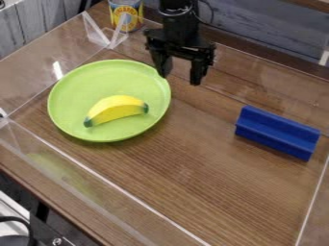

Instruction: Put the banana in the green plate

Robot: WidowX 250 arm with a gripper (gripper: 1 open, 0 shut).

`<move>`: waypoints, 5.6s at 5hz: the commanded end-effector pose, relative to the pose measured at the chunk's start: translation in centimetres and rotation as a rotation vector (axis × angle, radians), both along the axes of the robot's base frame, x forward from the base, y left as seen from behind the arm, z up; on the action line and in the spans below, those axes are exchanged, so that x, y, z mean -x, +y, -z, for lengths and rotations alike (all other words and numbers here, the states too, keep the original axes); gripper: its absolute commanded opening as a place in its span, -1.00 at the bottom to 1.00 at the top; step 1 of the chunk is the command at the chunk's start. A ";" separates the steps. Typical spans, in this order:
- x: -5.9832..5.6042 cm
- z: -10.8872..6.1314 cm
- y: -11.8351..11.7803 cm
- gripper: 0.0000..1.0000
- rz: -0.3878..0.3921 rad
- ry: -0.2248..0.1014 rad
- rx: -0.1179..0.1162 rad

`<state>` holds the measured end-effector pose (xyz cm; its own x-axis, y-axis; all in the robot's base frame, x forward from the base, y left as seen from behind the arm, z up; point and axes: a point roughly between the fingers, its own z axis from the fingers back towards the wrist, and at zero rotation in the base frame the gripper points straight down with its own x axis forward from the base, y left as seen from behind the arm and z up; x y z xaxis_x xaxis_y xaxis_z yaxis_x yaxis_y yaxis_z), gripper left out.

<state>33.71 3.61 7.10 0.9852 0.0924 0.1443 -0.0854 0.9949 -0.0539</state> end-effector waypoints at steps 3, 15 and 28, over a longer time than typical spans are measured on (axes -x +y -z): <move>-1.3 -1.4 1.2 1.00 -0.153 -0.082 -0.024; 0.2 -3.5 -0.6 1.00 -0.163 -0.149 -0.068; 1.8 -4.6 0.7 -1.00 -0.054 -0.056 -0.059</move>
